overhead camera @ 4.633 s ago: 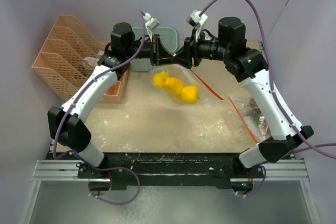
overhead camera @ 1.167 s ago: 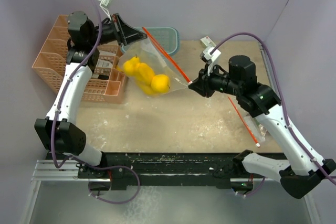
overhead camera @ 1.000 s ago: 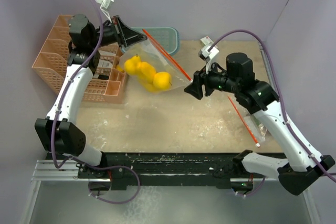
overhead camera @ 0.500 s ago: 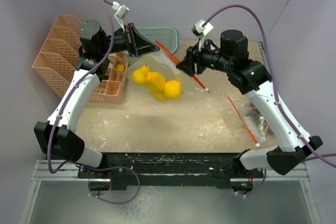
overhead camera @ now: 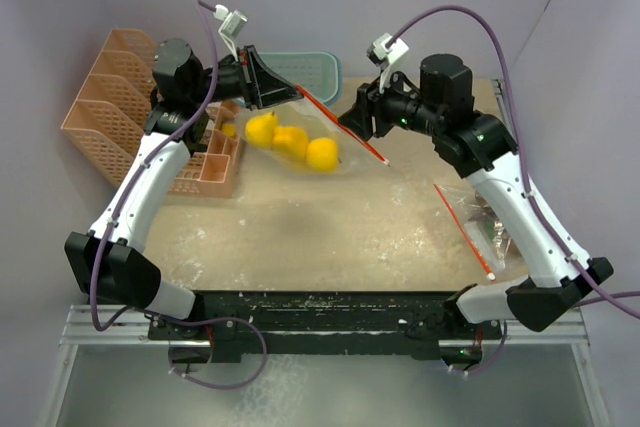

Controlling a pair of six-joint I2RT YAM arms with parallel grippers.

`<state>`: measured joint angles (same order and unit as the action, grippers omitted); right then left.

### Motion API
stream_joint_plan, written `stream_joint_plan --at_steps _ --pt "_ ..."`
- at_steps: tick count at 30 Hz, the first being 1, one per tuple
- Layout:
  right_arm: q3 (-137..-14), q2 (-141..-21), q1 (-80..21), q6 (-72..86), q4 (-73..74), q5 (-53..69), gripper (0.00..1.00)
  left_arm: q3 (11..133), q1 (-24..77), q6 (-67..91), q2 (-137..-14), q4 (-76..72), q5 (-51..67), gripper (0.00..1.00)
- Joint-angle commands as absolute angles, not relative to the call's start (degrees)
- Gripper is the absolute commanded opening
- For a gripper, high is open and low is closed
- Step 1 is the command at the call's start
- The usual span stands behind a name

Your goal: Open the zip-top bag and remove the fake food

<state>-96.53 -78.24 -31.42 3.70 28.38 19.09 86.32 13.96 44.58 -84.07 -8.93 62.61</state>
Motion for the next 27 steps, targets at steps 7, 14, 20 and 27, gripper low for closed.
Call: stream_joint_plan --at_steps 7,14,20,27 --pt "-100.7 -78.5 -30.9 1.7 27.7 17.1 0.49 86.4 14.2 43.2 -81.2 -10.5 63.2 0.00" --pt "-100.6 -79.2 -30.8 1.8 27.7 18.6 0.48 86.8 14.2 43.2 -81.4 -10.5 63.0 0.00" --pt "-100.8 -78.4 -30.8 2.3 27.4 18.9 0.48 86.8 14.2 42.7 -81.3 -9.6 62.8 0.00" --pt "-103.6 -77.4 -30.9 2.6 29.7 20.8 0.48 86.9 14.2 42.1 -81.5 -8.9 62.5 0.00"
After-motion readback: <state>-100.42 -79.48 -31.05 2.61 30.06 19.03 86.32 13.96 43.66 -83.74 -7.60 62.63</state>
